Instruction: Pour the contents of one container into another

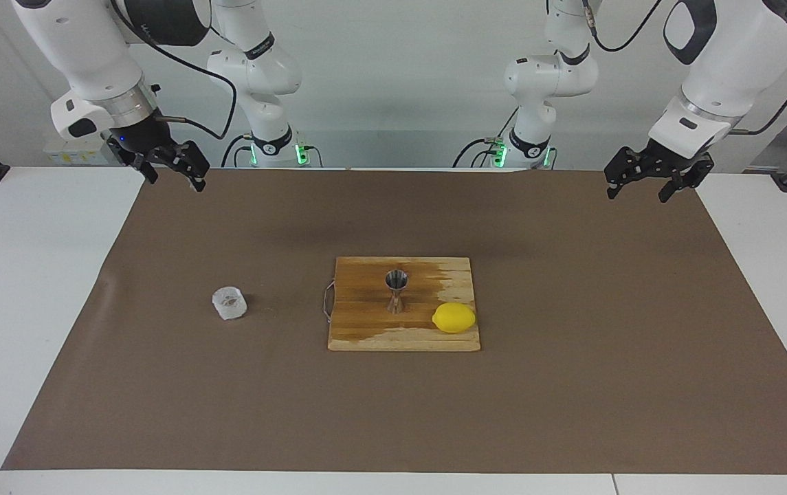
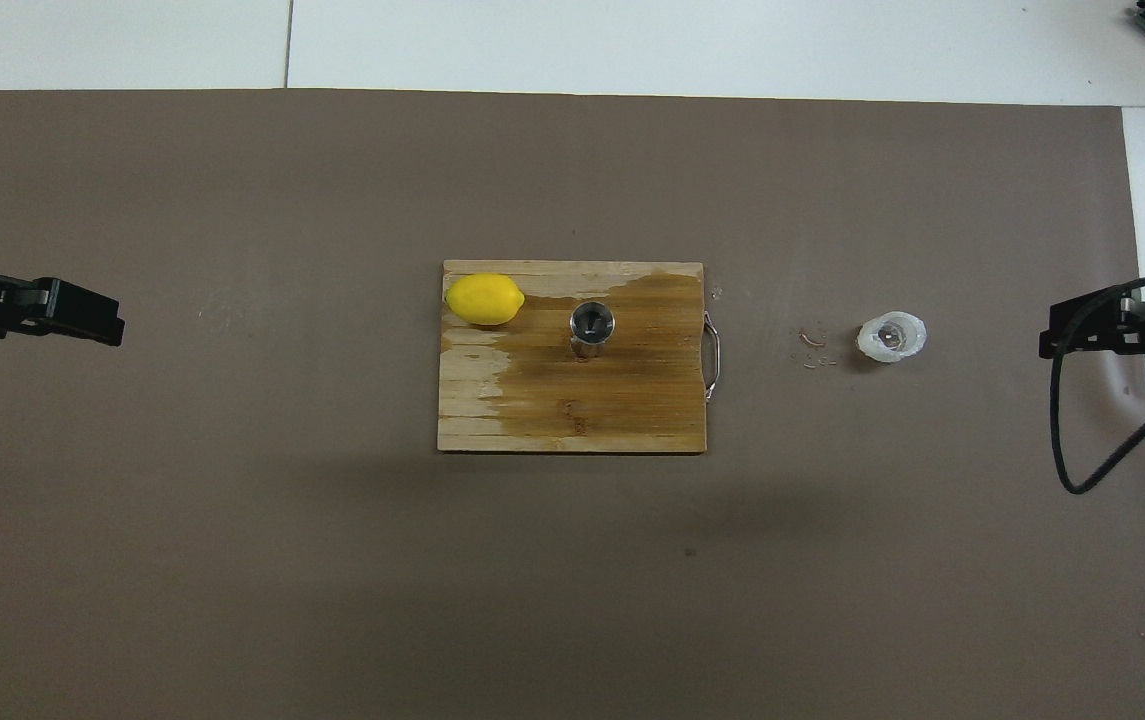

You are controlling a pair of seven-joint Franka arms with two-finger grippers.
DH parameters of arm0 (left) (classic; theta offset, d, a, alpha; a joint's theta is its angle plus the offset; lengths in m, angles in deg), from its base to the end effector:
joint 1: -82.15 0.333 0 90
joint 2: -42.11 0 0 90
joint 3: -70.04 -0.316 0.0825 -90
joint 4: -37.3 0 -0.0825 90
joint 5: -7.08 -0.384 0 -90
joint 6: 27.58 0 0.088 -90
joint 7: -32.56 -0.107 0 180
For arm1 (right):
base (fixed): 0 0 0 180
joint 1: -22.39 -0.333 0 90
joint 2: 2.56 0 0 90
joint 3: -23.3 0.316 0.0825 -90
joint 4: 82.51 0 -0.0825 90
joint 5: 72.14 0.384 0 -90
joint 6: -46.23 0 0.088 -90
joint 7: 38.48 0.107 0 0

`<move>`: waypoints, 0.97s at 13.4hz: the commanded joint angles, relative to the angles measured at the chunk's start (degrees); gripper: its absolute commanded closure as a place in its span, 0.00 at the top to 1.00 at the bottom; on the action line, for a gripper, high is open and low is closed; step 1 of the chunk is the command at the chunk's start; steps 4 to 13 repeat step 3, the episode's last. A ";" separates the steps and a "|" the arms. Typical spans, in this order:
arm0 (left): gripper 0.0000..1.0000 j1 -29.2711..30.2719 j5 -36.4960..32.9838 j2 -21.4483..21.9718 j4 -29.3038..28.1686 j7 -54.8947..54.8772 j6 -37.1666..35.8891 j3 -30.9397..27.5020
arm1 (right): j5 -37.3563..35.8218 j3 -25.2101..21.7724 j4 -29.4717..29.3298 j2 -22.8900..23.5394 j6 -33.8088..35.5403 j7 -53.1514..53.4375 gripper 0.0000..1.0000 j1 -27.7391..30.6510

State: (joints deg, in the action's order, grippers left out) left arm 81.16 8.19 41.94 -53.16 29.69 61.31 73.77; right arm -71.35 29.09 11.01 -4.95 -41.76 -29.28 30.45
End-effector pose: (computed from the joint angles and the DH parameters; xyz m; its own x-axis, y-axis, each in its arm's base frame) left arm 0.5510 -0.0476 0.6174 0.9908 -0.1324 -0.0293 -0.1318 -0.9910 0.0211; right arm 0.5366 -0.0186 0.6153 0.9785 -0.1986 -0.0558 -0.1990 -0.9800 -0.0007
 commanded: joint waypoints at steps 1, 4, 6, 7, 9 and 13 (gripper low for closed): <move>1.00 0.56 0.56 1.40 -1.57 -0.29 -0.20 0.14 | -0.87 0.11 -1.32 0.54 2.38 -1.64 1.00 -0.67; 1.00 0.56 0.48 1.40 -1.57 -0.29 -0.20 0.14 | -0.79 -5.92 -1.32 0.19 4.32 -1.47 1.00 -7.22; 1.00 0.56 0.48 1.40 -1.57 -0.29 -0.20 0.14 | -0.79 -5.92 -1.32 0.19 4.32 -1.47 1.00 -7.22; 1.00 0.56 0.48 1.40 -1.57 -0.29 -0.20 0.14 | -0.79 -5.92 -1.32 0.19 4.32 -1.47 1.00 -7.22; 1.00 0.56 0.48 1.40 -1.57 -0.29 -0.20 0.14 | -0.79 -5.92 -1.32 0.19 4.32 -1.47 1.00 -7.22; 1.00 0.56 0.48 1.40 -1.57 -0.29 -0.20 0.14 | -0.79 -5.92 -1.32 0.19 4.32 -1.47 1.00 -7.22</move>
